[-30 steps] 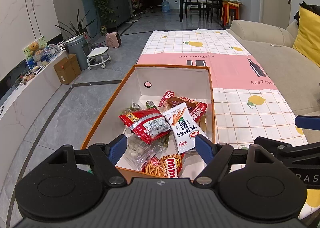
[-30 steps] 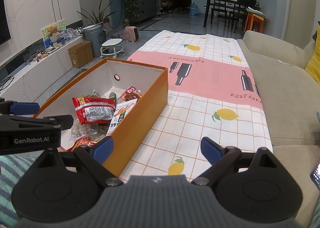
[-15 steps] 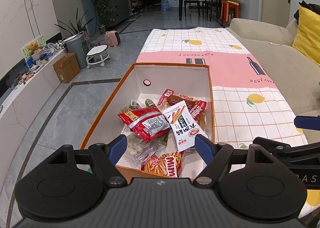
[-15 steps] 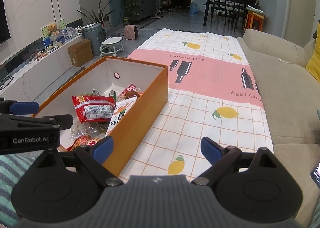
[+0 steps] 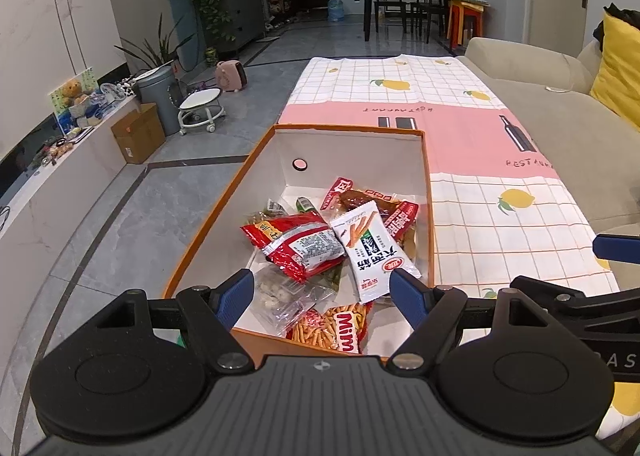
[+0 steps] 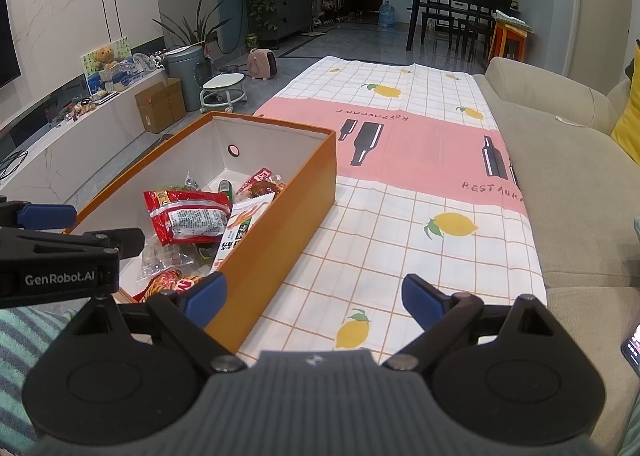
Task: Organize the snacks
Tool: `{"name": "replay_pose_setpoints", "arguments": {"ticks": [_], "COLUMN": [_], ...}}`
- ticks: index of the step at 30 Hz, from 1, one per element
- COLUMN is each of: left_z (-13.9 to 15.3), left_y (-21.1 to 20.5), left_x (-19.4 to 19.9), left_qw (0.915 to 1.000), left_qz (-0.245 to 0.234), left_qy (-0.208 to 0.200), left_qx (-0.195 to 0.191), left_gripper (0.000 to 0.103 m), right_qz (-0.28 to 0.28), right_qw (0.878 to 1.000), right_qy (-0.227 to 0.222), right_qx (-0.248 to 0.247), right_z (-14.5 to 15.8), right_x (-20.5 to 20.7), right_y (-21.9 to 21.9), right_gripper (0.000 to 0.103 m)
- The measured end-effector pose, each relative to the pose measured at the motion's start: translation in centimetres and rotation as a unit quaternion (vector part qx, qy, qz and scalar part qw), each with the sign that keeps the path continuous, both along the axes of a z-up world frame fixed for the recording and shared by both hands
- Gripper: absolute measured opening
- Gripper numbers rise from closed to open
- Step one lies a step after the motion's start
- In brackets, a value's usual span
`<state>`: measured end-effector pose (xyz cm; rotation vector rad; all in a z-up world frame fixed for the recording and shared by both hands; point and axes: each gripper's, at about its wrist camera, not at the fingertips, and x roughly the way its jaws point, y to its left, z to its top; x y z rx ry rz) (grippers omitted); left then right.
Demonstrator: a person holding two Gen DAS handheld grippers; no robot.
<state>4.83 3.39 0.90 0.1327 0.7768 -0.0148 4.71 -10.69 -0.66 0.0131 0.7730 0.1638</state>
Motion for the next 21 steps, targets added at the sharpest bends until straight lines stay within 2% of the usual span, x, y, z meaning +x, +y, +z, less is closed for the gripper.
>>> {"name": "replay_pose_setpoints", "arguments": {"ticks": [21], "left_z": [0.2], "left_y": [0.21], "left_x": [-0.06], "left_qw": [0.9999], "left_qz": [-0.009], "left_qy": [0.004], "left_qx": [-0.004], "left_gripper": [0.09], "right_qz": [0.0], "right_qw": [1.0], "right_qy": [0.002], "right_qx": [-0.002], "right_z": [-0.22], "right_x": [0.05], "right_y": [0.1], "right_gripper": [0.091]}}
